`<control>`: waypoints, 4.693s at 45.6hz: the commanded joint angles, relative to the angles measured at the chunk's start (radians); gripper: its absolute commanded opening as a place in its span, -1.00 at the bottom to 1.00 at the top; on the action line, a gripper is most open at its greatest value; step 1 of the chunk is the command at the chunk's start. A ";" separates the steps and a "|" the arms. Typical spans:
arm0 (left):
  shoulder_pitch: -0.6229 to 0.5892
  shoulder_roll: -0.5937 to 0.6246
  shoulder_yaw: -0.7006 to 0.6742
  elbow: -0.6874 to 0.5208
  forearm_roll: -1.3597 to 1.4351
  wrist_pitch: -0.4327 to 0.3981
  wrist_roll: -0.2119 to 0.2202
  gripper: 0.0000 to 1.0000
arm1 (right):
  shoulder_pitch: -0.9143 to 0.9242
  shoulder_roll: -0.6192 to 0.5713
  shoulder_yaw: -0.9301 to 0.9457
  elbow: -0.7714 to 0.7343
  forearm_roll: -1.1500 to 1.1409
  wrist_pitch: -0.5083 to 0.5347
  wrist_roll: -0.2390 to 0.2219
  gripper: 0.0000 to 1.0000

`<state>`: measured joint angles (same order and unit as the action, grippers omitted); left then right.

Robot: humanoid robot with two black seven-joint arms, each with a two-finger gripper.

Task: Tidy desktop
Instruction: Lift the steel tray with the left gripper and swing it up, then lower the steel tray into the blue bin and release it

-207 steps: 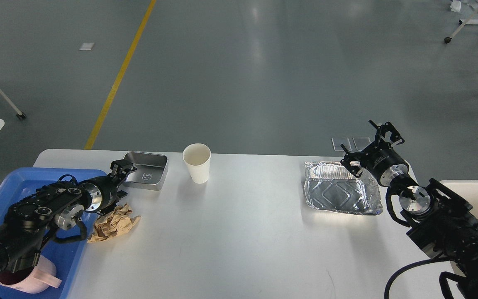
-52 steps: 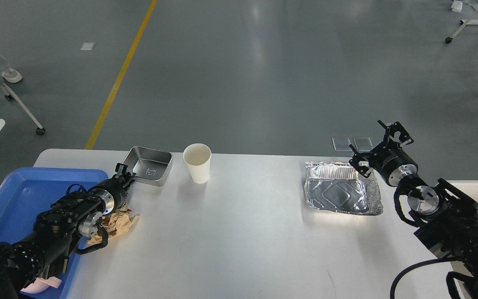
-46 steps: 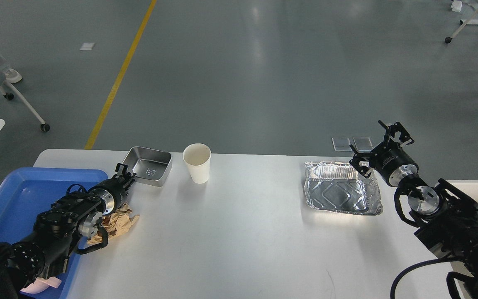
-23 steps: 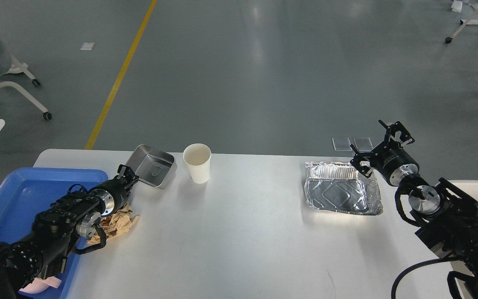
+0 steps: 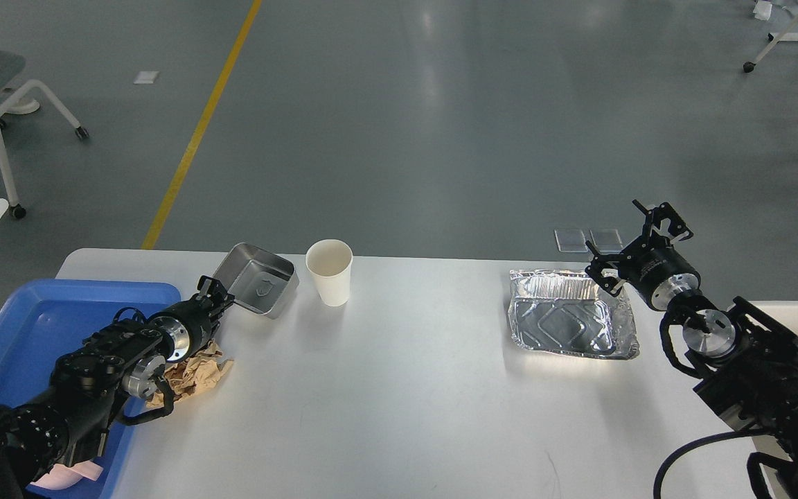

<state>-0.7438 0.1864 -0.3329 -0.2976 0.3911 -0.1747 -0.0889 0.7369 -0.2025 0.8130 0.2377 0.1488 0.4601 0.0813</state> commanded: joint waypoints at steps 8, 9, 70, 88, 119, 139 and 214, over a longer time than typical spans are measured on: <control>-0.008 0.145 -0.003 -0.089 0.002 -0.127 0.006 -1.00 | 0.001 0.001 0.000 0.000 0.000 0.000 0.000 1.00; -0.008 0.165 -0.003 -0.104 0.002 -0.135 0.008 -1.00 | -0.001 0.001 0.000 0.000 0.000 0.000 0.000 1.00; -0.198 1.410 -0.008 -1.008 0.032 -0.490 0.058 -1.00 | 0.007 0.023 0.000 0.009 0.000 0.000 0.001 1.00; -0.186 1.406 0.173 -0.924 0.034 -0.416 0.055 -1.00 | 0.003 0.023 0.000 0.009 0.000 0.002 0.001 1.00; 0.011 0.854 0.344 -0.379 0.017 -0.322 -0.064 -1.00 | -0.013 0.011 0.000 0.008 0.000 0.002 0.001 1.00; 0.092 0.650 0.311 -0.156 0.015 -0.321 -0.143 -0.88 | -0.014 0.003 -0.018 0.005 -0.001 0.003 0.000 1.00; -0.049 0.499 -0.328 -0.190 -0.181 -0.356 -0.284 0.93 | 0.030 -0.066 0.020 0.011 0.012 0.074 0.044 1.00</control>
<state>-0.7775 0.7328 -0.6170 -0.4896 0.2442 -0.5902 -0.3747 0.7657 -0.2517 0.8387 0.2468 0.1676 0.5292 0.1216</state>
